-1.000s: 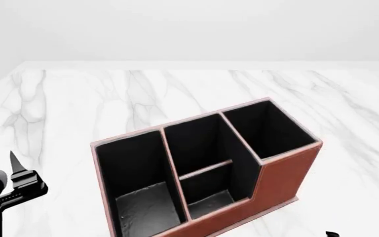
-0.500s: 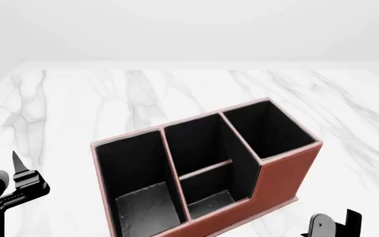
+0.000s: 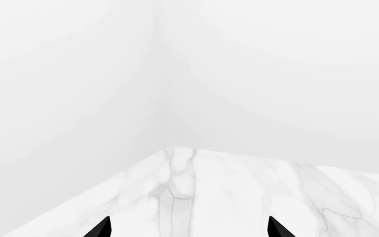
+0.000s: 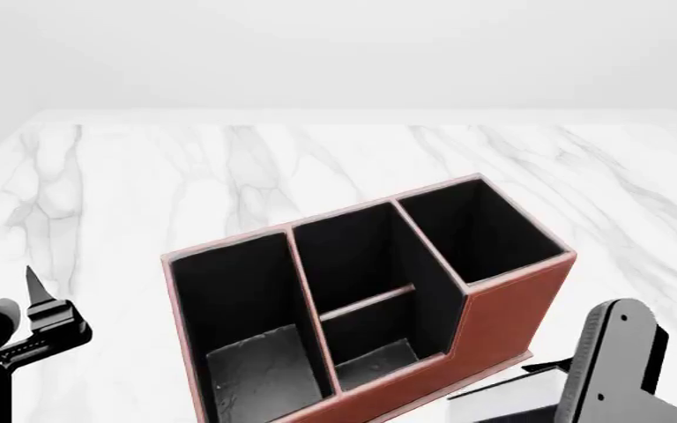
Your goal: Pick up the book and place it in the left compartment of the caddy.
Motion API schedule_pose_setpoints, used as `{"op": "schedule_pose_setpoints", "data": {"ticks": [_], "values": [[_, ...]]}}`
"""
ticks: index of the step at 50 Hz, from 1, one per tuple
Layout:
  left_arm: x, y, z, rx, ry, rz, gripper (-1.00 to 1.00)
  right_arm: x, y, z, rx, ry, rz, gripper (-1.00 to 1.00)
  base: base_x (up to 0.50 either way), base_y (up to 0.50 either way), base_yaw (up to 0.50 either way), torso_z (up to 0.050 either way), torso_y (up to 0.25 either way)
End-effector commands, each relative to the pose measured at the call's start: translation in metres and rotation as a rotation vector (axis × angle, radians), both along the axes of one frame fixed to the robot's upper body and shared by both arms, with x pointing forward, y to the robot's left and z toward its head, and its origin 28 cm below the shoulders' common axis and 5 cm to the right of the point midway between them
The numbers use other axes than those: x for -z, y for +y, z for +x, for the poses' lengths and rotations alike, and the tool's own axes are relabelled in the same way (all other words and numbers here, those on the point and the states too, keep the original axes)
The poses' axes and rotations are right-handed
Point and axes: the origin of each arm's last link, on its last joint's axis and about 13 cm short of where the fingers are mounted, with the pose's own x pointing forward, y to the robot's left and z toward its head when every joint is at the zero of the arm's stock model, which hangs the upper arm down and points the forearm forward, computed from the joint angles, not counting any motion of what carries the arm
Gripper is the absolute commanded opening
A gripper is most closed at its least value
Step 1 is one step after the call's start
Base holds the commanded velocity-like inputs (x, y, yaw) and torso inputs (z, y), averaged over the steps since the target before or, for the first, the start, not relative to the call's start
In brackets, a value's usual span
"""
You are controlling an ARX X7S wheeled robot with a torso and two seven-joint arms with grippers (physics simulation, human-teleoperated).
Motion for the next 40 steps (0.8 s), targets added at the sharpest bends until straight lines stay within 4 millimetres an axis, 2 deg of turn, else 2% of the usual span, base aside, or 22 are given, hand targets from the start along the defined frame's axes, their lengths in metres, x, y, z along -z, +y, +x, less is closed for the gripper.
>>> {"op": "schedule_pose_setpoints", "data": {"ticks": [1, 9, 15, 17, 23, 34, 40], "values": [[0.000, 0.000, 0.001, 0.001, 0.001, 0.000, 1.00, -0.046, 0.012, 0.006, -0.281, 0.071, 0.085, -1.00, 0.00, 0.00, 0.00, 0.000, 0.000], [-0.001, -0.001, 0.002, 0.006, -0.002, 0.000, 1.00, -0.052, 0.030, 0.013, -0.227, 0.069, 0.150, -1.00, 0.00, 0.00, 0.00, 0.000, 0.001], [-0.001, -0.002, 0.002, 0.010, -0.003, 0.000, 1.00, -0.064, 0.046, 0.021, -0.120, 0.103, 0.208, -1.00, 0.00, 0.00, 0.00, 0.000, 0.000], [-0.001, -0.003, 0.003, 0.012, -0.002, 0.000, 1.00, -0.067, 0.051, 0.027, -0.115, 0.125, 0.222, -1.00, 0.00, 0.00, 0.00, 0.000, 0.000], [-0.001, -0.003, 0.004, 0.013, -0.001, 0.000, 1.00, -0.079, 0.067, 0.028, -0.144, 0.143, 0.244, -1.00, 0.00, 0.00, 0.00, 0.000, 0.002], [-0.001, -0.003, 0.004, 0.015, -0.001, 0.001, 1.00, -0.098, 0.080, 0.025, -0.134, 0.160, 0.310, -1.00, 0.00, 0.00, 0.00, 0.000, 0.001], [-0.003, -0.004, 0.007, 0.022, -0.001, 0.004, 1.00, -0.107, 0.089, 0.036, -0.065, 0.199, 0.356, -1.00, 0.00, 0.00, 0.00, 0.000, 0.002]]}}
